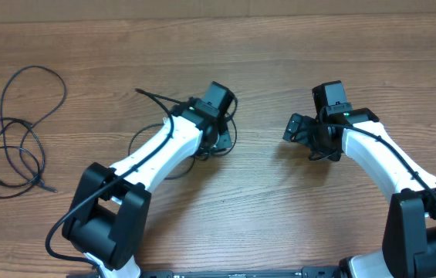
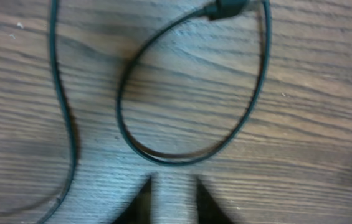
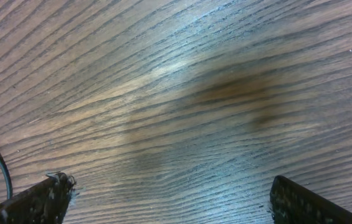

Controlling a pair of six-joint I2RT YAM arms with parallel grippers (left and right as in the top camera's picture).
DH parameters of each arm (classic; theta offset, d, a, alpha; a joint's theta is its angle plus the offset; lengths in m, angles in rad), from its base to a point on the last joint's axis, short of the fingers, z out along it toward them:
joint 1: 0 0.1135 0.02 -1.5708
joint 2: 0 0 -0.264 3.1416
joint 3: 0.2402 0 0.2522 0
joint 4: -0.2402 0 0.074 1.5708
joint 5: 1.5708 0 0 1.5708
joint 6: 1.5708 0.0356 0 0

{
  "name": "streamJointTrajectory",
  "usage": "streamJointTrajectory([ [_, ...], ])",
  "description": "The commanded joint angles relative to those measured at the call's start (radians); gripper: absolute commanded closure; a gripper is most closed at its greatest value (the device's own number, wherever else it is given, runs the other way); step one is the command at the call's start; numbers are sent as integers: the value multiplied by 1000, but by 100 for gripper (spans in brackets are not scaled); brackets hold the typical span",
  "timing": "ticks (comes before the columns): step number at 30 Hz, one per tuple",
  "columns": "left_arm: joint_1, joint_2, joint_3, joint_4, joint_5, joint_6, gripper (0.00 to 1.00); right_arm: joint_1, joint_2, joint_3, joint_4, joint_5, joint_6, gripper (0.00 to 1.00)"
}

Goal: Untangle cables

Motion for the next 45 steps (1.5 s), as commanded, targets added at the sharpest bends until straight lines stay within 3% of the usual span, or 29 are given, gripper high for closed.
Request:
streamJointTrajectory([
  [1, -14, 0, 14, 5, -48, -48, 96, 1, 4, -6, 3, 10, 8, 0],
  [4, -14, 0, 14, 5, -51, -82, 93, 1, 4, -6, 3, 10, 8, 0],
  [7, -14, 0, 14, 5, -56, -180, 56, 1, 4, -6, 3, 10, 8, 0],
  [10, -14, 0, 14, 5, -102, -259, 51, 1, 4, -6, 3, 10, 8, 0],
  [18, -18, 3, 14, 8, -149, -439, 59, 1, 4, -6, 3, 10, 8, 0],
  [25, -22, 79, 14, 15, -132, -571, 56, 1, 4, -6, 3, 10, 8, 0],
  [34, -23, 201, 14, 25, -4, -568, 71, 1, 4, -6, 3, 10, 8, 0],
  [37, -22, 205, 14, -18, -3, -566, 83, 1, 4, -6, 3, 10, 8, 0],
  [41, -21, 205, 15, -74, 14, -490, 96, 1, 4, -6, 3, 10, 8, 0],
  [45, -18, 200, 33, -138, 32, -349, 96, 1, 4, -6, 3, 10, 8, 0],
])
